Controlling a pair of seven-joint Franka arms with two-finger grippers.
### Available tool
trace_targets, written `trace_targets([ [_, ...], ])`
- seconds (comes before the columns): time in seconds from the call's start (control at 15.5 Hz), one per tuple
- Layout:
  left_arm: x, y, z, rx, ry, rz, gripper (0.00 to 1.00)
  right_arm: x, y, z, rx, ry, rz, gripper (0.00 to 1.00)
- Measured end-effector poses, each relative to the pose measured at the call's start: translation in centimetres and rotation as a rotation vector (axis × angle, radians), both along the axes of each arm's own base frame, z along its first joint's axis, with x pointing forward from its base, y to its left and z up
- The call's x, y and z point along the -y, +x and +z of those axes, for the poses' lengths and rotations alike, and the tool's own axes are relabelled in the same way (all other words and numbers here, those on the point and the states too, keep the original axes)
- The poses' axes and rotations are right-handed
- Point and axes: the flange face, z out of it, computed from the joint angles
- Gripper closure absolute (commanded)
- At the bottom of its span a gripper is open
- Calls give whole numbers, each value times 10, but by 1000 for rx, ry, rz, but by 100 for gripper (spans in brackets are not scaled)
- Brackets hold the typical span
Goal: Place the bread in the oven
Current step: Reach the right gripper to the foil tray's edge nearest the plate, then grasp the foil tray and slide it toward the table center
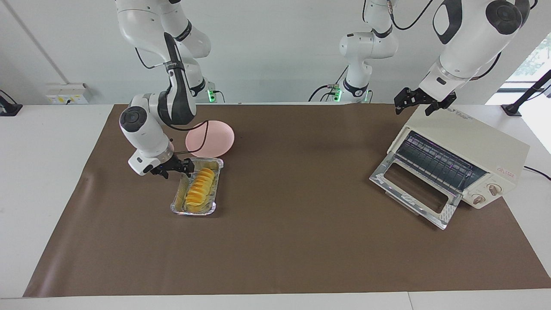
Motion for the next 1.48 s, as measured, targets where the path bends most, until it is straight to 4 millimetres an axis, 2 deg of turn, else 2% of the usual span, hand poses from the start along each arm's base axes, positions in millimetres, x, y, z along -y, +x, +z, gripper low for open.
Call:
trace_targets([
  [0.13,0,0,0,0,0,0,0,0,0,-4,-7,1,-1,77],
  [0.19,0,0,0,0,0,0,0,0,-1,-5,-10,2,-1,95],
  [0.26,0,0,0,0,0,0,0,0,-1,-6,-13,2,-1,100],
  [0.52,0,0,0,0,0,0,0,-2,-1,-7,-14,2,2,100],
  [0.65,0,0,0,0,0,0,0,-10,1,-3,-1,3,15,100],
  [0.9,0,0,0,0,0,0,0,-41,18,27,54,61,19,100],
  [1.03,0,0,0,0,0,0,0,-63,28,50,80,110,19,100],
  [1.16,0,0,0,0,0,0,0,-94,31,66,103,128,21,100],
  [1.48,0,0,0,0,0,0,0,-195,10,66,87,136,-13,100],
])
